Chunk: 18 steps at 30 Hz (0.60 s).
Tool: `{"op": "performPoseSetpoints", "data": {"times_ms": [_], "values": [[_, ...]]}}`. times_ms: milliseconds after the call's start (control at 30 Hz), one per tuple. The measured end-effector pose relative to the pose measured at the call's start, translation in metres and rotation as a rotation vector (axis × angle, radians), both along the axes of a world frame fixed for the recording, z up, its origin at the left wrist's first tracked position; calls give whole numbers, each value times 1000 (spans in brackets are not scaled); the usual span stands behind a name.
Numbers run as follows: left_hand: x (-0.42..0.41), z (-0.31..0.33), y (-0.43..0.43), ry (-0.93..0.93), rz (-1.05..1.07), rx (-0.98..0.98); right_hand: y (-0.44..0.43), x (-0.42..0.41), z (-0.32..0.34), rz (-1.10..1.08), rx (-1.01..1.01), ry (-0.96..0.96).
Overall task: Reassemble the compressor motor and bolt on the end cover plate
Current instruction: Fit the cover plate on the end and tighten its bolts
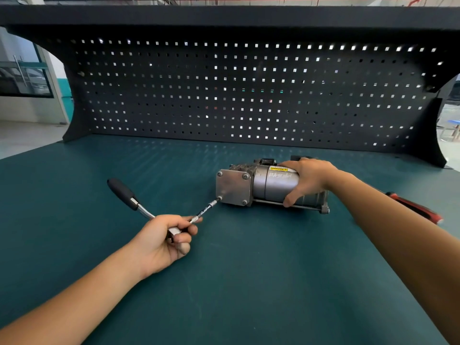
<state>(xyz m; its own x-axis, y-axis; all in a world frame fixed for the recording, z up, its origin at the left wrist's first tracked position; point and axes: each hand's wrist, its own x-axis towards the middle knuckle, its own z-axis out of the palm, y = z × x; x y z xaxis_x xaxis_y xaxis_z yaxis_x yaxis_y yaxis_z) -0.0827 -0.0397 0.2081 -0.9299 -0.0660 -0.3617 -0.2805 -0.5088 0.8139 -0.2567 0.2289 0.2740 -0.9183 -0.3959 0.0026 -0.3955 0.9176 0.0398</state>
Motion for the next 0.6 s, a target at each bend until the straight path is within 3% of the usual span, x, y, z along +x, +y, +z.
{"op": "performPoseSetpoints", "data": {"times_ms": [67,167,233,400,600], "values": [[0,3,3,6,8,-191,0,-1,-1,6,-12,10],[0,4,18,89,6,-656,0,-1,-2,15,-30,27],[-1,2,26,130,-31,-793,0,-1,-2,16,-34,33],[-4,4,26,151,-55,-852,-1,-3,-2,6,-23,30],[-1,2,17,119,-42,-699,0,1,-5,10,-7,114]]}}
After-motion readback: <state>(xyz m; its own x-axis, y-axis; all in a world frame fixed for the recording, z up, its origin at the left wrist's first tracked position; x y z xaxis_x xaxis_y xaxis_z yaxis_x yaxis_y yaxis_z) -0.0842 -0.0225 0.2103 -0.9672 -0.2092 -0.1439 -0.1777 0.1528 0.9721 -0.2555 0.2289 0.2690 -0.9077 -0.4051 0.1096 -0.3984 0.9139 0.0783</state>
